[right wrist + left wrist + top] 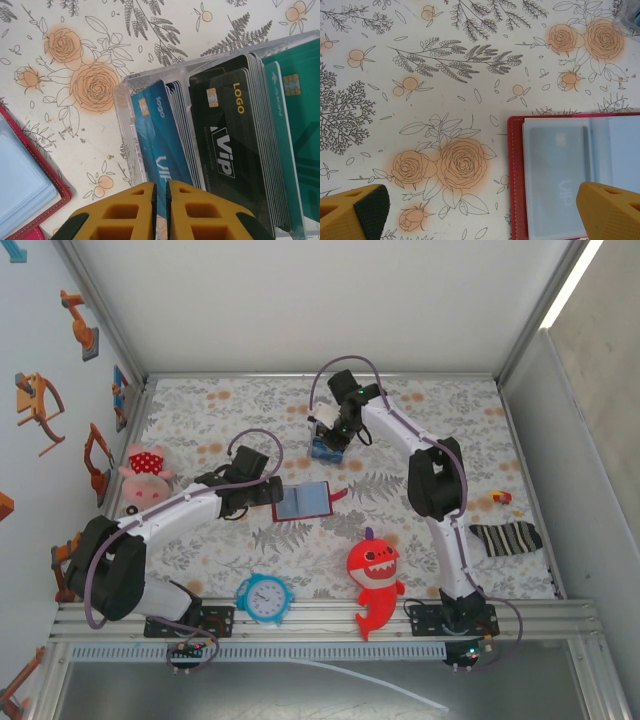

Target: Take the credit cards out of the card holder

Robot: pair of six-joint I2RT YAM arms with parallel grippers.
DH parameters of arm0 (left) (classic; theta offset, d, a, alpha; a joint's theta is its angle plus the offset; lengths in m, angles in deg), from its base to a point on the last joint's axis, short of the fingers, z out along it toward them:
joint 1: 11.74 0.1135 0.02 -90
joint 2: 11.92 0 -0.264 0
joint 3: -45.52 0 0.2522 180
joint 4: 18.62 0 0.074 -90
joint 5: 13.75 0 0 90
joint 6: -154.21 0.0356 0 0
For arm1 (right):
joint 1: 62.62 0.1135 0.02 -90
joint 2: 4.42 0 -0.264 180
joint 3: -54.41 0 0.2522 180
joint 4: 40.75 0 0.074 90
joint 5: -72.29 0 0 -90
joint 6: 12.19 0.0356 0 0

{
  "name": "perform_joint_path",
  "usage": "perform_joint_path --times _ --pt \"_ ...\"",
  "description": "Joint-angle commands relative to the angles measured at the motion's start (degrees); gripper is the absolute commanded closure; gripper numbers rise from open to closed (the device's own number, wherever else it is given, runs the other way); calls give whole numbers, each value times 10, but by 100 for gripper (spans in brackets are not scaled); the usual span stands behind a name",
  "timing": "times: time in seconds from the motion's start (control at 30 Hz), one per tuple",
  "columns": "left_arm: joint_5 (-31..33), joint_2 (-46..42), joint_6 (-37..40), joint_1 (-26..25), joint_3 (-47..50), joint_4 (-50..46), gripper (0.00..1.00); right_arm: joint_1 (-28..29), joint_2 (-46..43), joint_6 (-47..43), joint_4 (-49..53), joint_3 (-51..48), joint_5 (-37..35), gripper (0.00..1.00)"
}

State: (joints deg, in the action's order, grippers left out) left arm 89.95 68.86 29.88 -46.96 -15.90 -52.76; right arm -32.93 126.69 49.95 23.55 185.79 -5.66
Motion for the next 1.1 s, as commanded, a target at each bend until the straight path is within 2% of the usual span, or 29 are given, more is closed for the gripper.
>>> perform_joint_path --times 0.0,0.33,0.57,0.67,0.77,0.9,1.07 --pt "2 -1 -6 -1 -2 -6 3 -4 1 9 10 8 -14 86" --pt "8 -8 -13 0 2 -5 3 -4 -18 44 5 -1 -13 84" --pt "41 -36 -34 7 17 -1 3 -4 -63 114 -28 -55 -25 75" --pt "49 -56 -49 16 32 4 3 -3 -88 155 -49 -91 -20 67" --pt "52 -76 -62 27 49 10 3 4 -123 189 -85 -142 -13 52" --pt "53 -98 -73 40 66 15 3 25 -169 225 -131 -212 -18 49" --pt "61 -113 -83 49 80 14 3 68 -216 283 -151 -268 -65 50"
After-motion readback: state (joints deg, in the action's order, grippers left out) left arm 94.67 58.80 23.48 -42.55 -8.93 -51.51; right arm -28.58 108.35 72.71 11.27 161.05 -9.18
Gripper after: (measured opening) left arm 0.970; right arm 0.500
